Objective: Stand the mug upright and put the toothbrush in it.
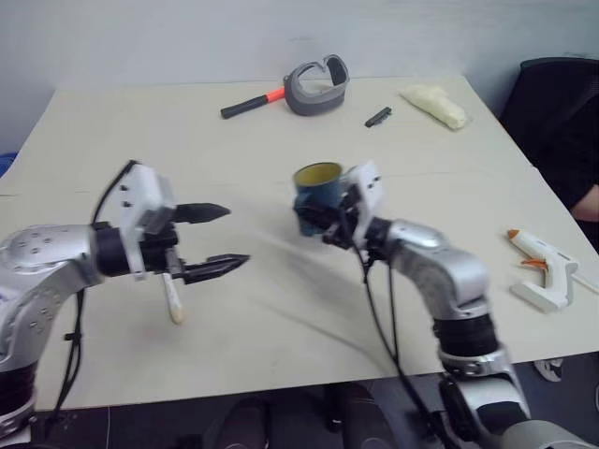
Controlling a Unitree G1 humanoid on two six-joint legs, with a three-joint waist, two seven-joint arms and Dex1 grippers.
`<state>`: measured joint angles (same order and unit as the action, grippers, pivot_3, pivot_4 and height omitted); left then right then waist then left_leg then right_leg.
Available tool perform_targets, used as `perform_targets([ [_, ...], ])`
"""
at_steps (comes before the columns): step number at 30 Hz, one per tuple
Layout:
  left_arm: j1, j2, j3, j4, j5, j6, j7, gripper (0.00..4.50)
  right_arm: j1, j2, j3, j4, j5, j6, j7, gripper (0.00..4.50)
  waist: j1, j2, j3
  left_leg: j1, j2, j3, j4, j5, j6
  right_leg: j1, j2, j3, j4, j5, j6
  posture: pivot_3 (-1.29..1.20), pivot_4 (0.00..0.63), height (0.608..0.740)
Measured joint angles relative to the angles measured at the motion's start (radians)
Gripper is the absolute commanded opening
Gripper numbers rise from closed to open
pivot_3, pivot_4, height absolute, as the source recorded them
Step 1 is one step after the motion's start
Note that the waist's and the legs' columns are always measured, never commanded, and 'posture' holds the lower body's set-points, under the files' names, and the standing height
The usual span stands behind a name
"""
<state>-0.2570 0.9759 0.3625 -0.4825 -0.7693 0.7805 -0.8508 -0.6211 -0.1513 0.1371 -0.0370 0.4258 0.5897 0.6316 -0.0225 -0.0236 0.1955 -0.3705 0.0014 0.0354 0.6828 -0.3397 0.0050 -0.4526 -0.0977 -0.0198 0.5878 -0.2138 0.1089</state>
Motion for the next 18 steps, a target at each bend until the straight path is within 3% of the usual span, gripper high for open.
perform_targets([
  [5, 0.037, 0.041, 0.052, 0.000, 0.000, 0.004, -0.008, 4.50, 0.018, 0.077, 0.063, 0.142, -0.056, -0.239, 0.093, 0.02, -0.007, 0.000, 0.000, 0.001, -0.002, 0.002, 0.000, -0.002, 0.003, 0.001, -0.004, -0.001, -0.001, 0.000, 0.000, 0.00, 0.150, 0.740],
  [9, 0.060, 0.049, 0.063, -0.021, -0.002, 0.015, 0.000, 4.50, 0.066, 0.069, 0.083, 0.199, -0.072, -0.337, 0.175, 0.02, -0.008, 0.000, 0.000, 0.001, 0.000, 0.003, 0.000, -0.002, 0.002, 0.000, -0.003, -0.004, -0.001, 0.000, 0.000, 0.00, 0.150, 0.740],
  [10, 0.068, 0.049, 0.065, -0.021, -0.002, 0.016, 0.001, 4.50, 0.069, 0.059, 0.084, 0.199, -0.072, -0.340, 0.191, 0.59, -0.008, 0.000, 0.000, 0.002, 0.000, 0.003, 0.000, -0.002, 0.001, 0.000, -0.003, -0.004, 0.000, 0.000, 0.000, 0.00, 0.150, 0.740],
  [18, 0.125, 0.049, 0.075, -0.043, -0.001, 0.034, 0.035, 4.50, 0.117, -0.027, 0.093, 0.164, -0.089, -0.266, 0.212, 3.13, -0.009, 0.000, 0.000, 0.004, 0.004, 0.002, 0.000, -0.002, 0.001, 0.000, 0.000, -0.004, 0.004, 0.000, -0.001, 0.00, 0.150, 0.740],
])
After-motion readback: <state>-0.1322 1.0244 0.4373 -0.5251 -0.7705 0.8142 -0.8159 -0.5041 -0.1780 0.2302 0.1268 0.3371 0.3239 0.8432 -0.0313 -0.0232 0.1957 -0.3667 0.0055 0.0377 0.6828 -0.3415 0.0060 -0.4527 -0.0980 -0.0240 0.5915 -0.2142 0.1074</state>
